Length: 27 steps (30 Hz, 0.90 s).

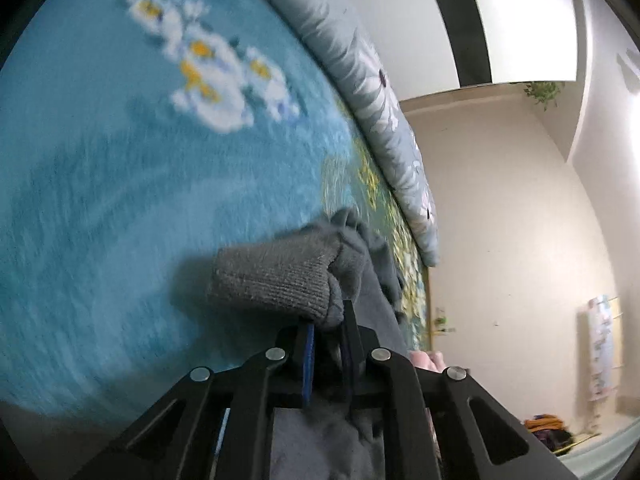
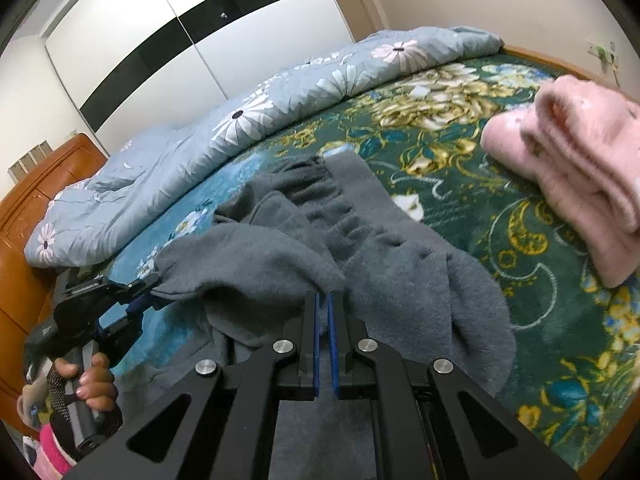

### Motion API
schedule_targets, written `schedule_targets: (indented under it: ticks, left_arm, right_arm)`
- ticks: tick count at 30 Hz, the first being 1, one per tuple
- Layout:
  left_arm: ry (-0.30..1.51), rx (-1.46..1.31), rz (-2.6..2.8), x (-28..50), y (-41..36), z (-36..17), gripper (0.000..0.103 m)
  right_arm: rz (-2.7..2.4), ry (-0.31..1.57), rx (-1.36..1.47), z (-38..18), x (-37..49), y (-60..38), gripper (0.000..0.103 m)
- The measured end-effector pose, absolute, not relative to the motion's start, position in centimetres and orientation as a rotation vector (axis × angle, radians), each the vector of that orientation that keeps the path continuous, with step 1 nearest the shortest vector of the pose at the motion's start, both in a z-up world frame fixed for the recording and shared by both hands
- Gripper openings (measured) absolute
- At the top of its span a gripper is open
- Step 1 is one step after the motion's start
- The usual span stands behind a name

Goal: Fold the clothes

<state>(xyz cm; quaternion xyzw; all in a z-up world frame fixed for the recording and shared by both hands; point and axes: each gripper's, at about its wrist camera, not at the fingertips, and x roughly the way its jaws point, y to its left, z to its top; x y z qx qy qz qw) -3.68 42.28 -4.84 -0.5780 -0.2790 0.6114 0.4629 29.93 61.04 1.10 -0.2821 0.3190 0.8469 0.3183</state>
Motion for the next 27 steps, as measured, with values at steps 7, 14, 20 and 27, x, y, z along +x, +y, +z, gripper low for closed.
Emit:
schedule_targets:
  ticks: [7, 14, 20, 27]
  left_arm:
    - [-0.671, -1.14, 1.745, -10.8, 34.4, 2.5, 0.011]
    - [-0.684, -0.883, 2.143, -17.7, 20.6, 6.3, 0.011]
    - [-0.622, -1.128, 2.306, -21.5, 15.4, -0.8, 0.011]
    - [-0.613, -1.27, 2.226, -20.7, 14.9, -3.9, 0.015]
  right_arm:
    - [2.217, 0.777, -0.733, 3.6, 30.3, 60.0, 0.004]
    - [2.232, 0.794, -0.778, 2.4, 28.0, 59.4, 0.004]
    - [2.226, 0.842, -0.808, 0.7, 26.9, 59.4, 0.004]
    - [2.132, 0.84, -0.765, 1.2, 31.8, 61.1, 0.011]
